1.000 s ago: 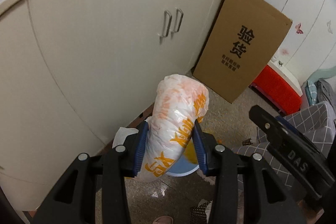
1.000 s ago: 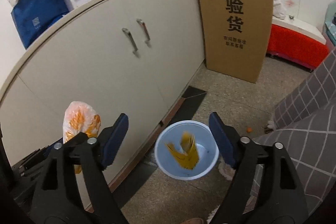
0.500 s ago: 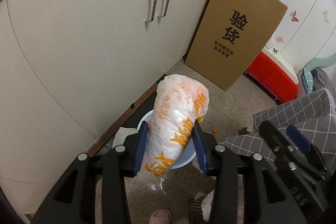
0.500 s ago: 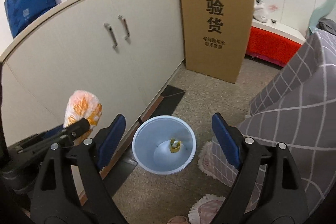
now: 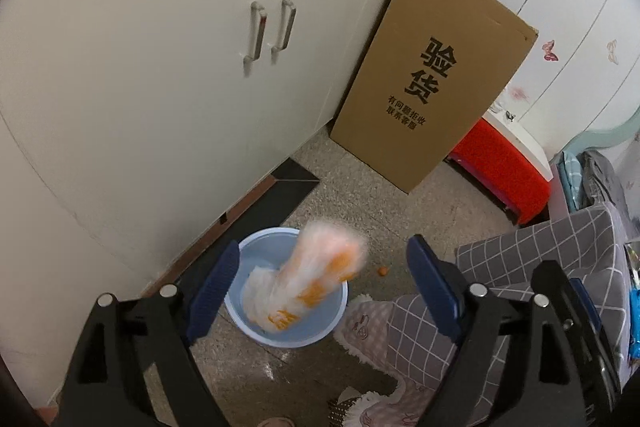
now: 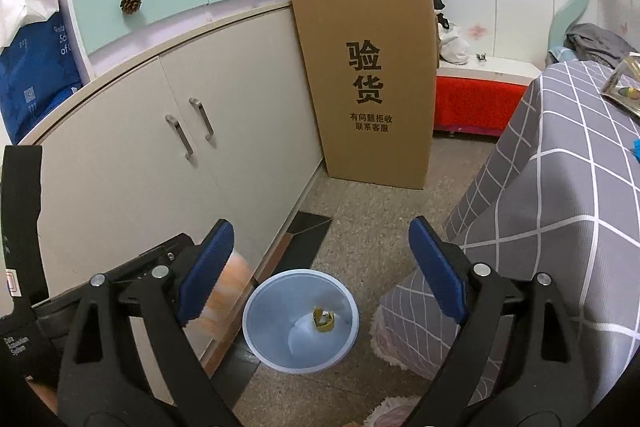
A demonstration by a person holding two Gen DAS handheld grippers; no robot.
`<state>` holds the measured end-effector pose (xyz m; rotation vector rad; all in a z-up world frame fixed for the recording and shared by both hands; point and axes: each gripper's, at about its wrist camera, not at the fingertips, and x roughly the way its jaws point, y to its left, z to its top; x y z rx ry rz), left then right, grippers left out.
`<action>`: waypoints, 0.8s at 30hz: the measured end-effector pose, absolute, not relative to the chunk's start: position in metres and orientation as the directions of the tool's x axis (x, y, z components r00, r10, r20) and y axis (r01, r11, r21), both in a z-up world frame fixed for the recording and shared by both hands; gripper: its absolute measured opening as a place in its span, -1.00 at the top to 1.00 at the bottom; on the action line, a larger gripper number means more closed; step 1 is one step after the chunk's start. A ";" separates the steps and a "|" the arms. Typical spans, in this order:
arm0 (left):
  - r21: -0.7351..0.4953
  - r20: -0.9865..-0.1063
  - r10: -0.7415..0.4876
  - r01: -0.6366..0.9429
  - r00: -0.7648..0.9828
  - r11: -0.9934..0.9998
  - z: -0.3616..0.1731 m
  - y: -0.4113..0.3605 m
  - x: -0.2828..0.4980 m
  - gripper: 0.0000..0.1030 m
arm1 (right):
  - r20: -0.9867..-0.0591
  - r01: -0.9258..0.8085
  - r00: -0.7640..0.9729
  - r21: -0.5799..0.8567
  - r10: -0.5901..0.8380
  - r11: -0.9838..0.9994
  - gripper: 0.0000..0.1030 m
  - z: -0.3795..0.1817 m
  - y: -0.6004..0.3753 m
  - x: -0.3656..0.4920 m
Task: Collect trash
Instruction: 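Drop the yellow bag and white bag into the blue wastebasket with both grippers, then swing both tools back toward the table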
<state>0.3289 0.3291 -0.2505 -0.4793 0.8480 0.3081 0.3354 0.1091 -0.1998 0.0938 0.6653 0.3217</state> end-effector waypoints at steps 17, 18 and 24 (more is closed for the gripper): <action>-0.244 -0.734 0.182 -0.504 0.655 0.829 -0.191 0.321 0.257 -0.62 | -0.583 -0.340 0.694 0.252 0.422 0.906 -0.70 -0.159 0.107 0.290; -0.247 -0.723 0.186 -0.500 0.666 0.830 -0.182 0.317 0.251 -0.62 | -0.578 -0.342 0.696 0.253 0.425 0.905 -0.70 -0.154 0.105 0.286; -0.287 -0.676 0.182 -0.483 0.714 0.827 -0.144 0.281 0.217 -0.62 | -0.535 -0.332 0.728 0.273 0.430 0.903 -0.70 -0.112 0.064 0.251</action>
